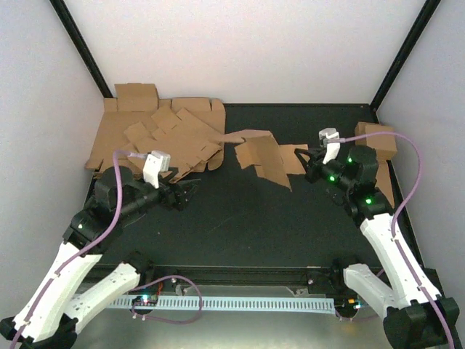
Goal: Fold the paper box
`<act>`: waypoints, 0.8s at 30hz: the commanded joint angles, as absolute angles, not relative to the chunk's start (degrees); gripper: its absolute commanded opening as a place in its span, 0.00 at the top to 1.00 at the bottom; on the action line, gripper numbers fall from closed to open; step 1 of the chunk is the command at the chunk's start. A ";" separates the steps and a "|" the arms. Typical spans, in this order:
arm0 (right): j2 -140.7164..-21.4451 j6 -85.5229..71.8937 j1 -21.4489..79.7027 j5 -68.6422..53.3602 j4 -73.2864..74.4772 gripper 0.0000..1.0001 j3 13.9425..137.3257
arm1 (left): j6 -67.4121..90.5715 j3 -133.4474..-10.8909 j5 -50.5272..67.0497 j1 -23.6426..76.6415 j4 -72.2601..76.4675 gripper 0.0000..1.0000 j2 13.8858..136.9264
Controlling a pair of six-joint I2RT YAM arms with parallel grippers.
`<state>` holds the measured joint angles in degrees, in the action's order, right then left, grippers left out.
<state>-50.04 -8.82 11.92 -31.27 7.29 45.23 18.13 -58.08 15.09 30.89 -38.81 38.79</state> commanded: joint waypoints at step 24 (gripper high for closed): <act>-43.83 -59.53 12.26 -47.84 -5.36 0.98 38.19 | 32.94 -31.85 28.32 31.03 -11.68 0.02 48.56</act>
<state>-44.64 -49.71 11.92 -45.17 3.29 40.53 29.52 -34.04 23.44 30.89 -19.16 47.07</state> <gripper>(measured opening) 0.035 0.980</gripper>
